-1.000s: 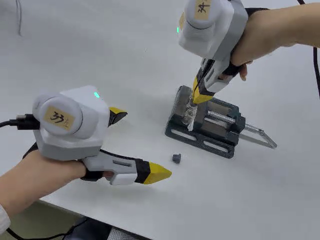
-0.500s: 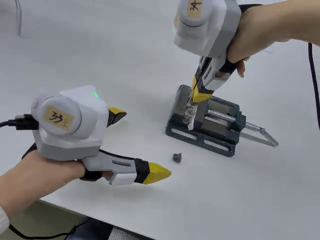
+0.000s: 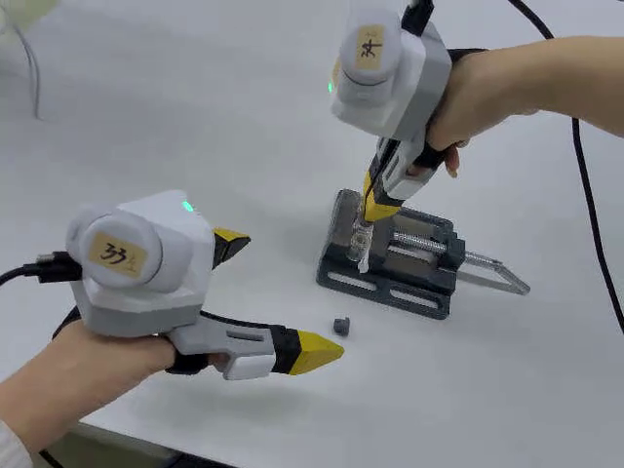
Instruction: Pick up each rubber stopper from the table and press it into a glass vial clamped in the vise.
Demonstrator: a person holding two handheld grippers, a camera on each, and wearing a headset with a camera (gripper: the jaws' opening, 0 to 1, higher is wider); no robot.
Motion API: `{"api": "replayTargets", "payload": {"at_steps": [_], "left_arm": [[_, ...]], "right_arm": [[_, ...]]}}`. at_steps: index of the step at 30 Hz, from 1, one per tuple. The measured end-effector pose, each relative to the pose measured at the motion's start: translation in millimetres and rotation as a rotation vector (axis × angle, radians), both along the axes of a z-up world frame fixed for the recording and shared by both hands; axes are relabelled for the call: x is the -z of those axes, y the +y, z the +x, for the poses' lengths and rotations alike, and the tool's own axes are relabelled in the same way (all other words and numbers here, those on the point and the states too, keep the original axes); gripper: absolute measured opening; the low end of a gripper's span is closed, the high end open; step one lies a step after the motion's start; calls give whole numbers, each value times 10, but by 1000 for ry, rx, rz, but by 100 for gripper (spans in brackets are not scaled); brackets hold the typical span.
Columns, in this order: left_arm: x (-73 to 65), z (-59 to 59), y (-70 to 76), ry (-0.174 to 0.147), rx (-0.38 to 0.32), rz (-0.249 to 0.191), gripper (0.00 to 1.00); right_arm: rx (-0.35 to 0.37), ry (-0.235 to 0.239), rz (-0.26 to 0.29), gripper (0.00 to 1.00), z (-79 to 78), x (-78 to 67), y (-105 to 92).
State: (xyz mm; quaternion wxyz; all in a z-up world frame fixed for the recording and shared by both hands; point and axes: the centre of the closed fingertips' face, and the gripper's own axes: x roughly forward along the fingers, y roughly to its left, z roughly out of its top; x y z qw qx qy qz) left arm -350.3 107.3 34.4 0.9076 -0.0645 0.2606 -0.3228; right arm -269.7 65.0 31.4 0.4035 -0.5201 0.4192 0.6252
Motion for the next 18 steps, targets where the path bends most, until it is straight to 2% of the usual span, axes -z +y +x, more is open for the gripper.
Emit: {"api": "replayTargets", "payload": {"at_steps": [8,12,18], "left_arm": [[-127,21,-41,-28,7,15,95],[-246,10,-40,-33,5,23,95],[-250,-18,17,-35,2,41,96]], "right_arm": [[3,-12,27,0,32,-1,5],[-18,-25,66,0,35,-17,-14],[-29,-34,113,0,21,-27,-3]]}}
